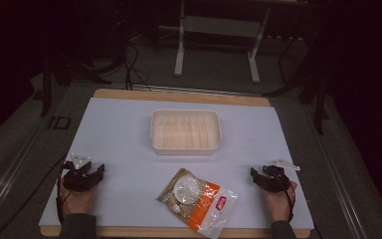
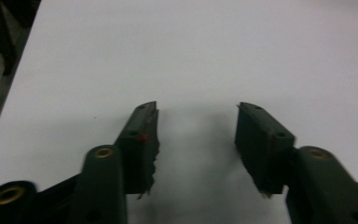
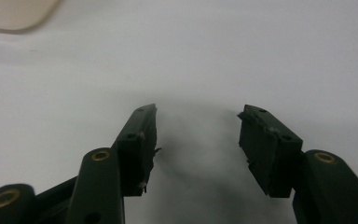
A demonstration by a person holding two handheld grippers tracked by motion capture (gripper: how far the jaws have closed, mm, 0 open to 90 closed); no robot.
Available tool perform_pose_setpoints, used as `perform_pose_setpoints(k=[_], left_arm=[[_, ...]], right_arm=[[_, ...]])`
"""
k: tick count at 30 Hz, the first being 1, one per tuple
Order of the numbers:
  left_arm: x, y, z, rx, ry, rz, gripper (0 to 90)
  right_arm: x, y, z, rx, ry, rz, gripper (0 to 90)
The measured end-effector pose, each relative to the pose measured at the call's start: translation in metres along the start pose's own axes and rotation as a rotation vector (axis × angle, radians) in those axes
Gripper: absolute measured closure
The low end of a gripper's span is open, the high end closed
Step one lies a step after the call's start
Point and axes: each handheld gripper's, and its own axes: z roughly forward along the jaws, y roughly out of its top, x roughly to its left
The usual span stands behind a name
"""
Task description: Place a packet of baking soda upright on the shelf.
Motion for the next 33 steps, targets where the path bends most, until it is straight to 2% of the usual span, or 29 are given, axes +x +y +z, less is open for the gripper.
perform_pose_setpoints(k=[1, 2, 3, 5, 7, 9, 12, 17, 20, 23, 33], left_arm=[[0.000, -0.001, -0.001, -0.009, -0.020, -0.004, 54.4], [0.000, -0.001, -0.001, -0.009, -0.020, -0.004, 55.5], [0.001, -0.001, -0.002, -0.017, -0.038, 0.004, 56.8], [0.001, -0.001, -0.002, -0.017, -0.044, 0.006, 57.3], [0.001, -0.002, -0.002, -0.018, -0.060, -0.003, 57.5], [0.001, -0.002, -0.002, -0.020, -0.060, -0.004, 57.5], [0.000, -0.002, -0.001, -0.015, -0.063, 0.008, 57.8], [-0.002, -0.003, -0.002, -0.019, -0.067, 0.024, 57.5], [-0.002, -0.003, -0.002, -0.018, -0.066, 0.030, 56.9], [-0.003, -0.003, -0.002, -0.021, -0.062, 0.036, 56.3], [-0.004, -0.003, -0.002, -0.020, -0.050, 0.042, 55.9]], right_arm=[[0.001, 0.000, -0.004, -0.004, 0.026, -0.002, 45.7], [0.001, 0.000, -0.004, -0.004, 0.026, -0.002, 45.7], [0.002, 0.001, -0.009, -0.007, 0.056, 0.003, 45.4], [0.003, 0.001, -0.011, -0.005, 0.065, 0.001, 45.4], [0.005, 0.003, -0.021, -0.027, 0.104, 0.010, 45.2], [0.005, 0.003, -0.023, -0.029, 0.113, 0.010, 45.1], [0.012, 0.003, -0.032, -0.023, 0.153, -0.026, 45.1], [0.016, 0.002, -0.039, -0.022, 0.198, -0.034, 45.1], [0.023, 0.002, -0.044, 0.005, 0.220, -0.061, 44.6], [0.034, 0.001, -0.049, 0.011, 0.268, -0.080, 42.2], [0.050, -0.009, -0.053, 0.038, 0.379, -0.077, 38.9]])
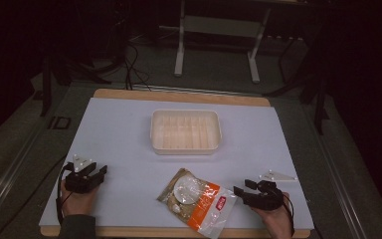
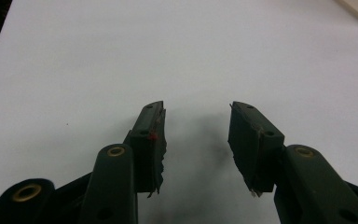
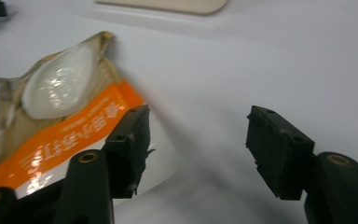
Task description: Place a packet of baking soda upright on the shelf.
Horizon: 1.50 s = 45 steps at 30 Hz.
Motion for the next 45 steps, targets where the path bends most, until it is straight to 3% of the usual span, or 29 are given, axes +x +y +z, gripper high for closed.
perform_pose_setpoints(k=[7, 17, 22, 30, 37, 40, 45], left_arm=[[0.000, 0.000, 0.000, -0.002, 0.000, 0.000, 55.5], [-0.001, 0.000, 0.000, -0.006, 0.004, 0.003, 55.1], [0.000, 0.000, -0.001, -0.010, 0.006, 0.000, 54.7], [-0.001, 0.000, -0.001, -0.009, 0.009, 0.002, 54.6], [-0.001, 0.000, 0.000, -0.008, 0.010, 0.003, 54.6], [-0.001, 0.000, 0.000, -0.006, 0.011, 0.003, 54.6], [-0.001, 0.000, 0.000, -0.007, 0.011, 0.005, 54.6]], right_arm=[[0.007, -0.011, 0.004, 0.028, 0.063, 0.005, 30.7], [0.013, -0.025, 0.012, 0.059, 0.131, 0.048, 30.2], [0.019, -0.028, 0.018, 0.085, 0.170, 0.048, 32.3], [0.029, -0.029, 0.027, 0.116, 0.265, 0.045, 45.1], [0.039, -0.028, 0.034, 0.132, 0.299, 0.030, 48.5], [0.041, -0.029, 0.037, 0.152, 0.348, 0.044, 54.1], [0.043, -0.026, 0.040, 0.153, 0.352, 0.037, 67.4]])
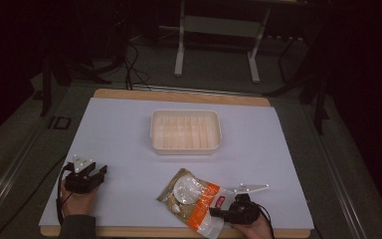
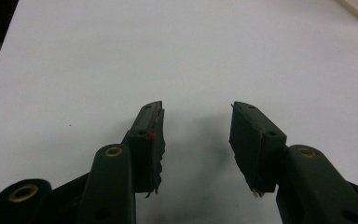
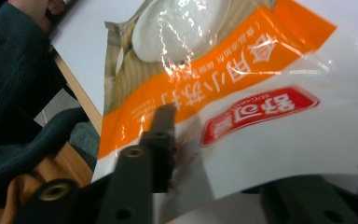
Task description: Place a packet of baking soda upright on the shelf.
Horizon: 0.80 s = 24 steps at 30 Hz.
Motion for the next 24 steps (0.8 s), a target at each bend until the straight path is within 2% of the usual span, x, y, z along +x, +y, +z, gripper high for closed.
perform_pose_setpoints(k=[5, 10, 14, 19, 24], left_arm=[[0.000, 0.000, 0.000, 0.002, 0.000, 0.000, 54.6], [0.000, 0.000, 0.000, 0.000, 0.000, -0.001, 54.6], [0.000, 0.000, 0.000, -0.001, 0.000, -0.001, 54.6], [0.000, 0.000, 0.000, -0.001, 0.000, -0.003, 54.6], [0.000, 0.000, 0.000, -0.001, 0.002, -0.002, 54.6]], right_arm=[[0.000, 0.006, 0.003, 0.016, -0.001, 0.000, 76.8], [0.000, 0.011, 0.002, -0.002, -0.008, -0.005, 88.8], [-0.002, 0.017, 0.000, -0.015, -0.019, -0.013, 89.8], [-0.005, 0.028, -0.004, -0.043, -0.002, -0.006, 89.9], [-0.005, 0.035, -0.005, -0.047, -0.008, -0.022, 89.9]])
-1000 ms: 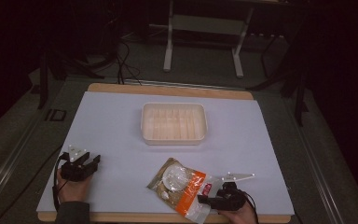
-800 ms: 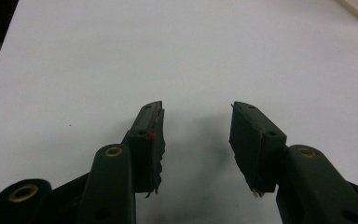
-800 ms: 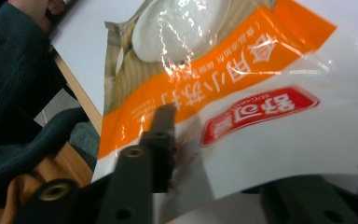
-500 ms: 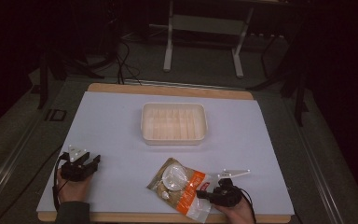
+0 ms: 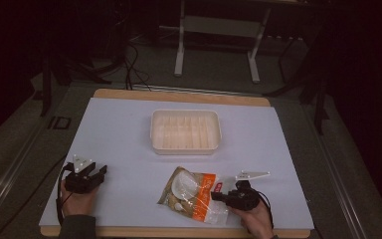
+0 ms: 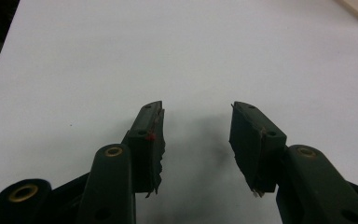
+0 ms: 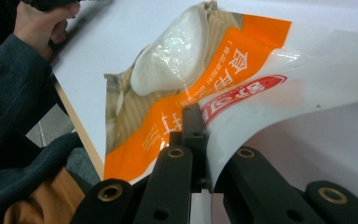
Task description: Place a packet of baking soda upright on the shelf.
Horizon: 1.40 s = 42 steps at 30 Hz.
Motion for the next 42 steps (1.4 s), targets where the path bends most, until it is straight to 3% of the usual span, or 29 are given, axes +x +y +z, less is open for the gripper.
perform_pose_setpoints(k=[10, 29, 42], left_arm=[[0.000, 0.000, 0.000, -0.001, -0.001, -0.001, 54.6], [0.000, 0.000, 0.000, -0.004, 0.001, -0.003, 54.5], [0.000, 0.000, 0.000, -0.005, -0.001, -0.005, 54.4]], right_arm=[[0.001, 0.022, -0.003, -0.008, -0.011, -0.037, 90.0], [0.009, 0.042, -0.006, -0.013, 0.001, -0.076, 90.0], [0.022, 0.070, -0.003, -0.004, 0.002, -0.134, 90.0]])
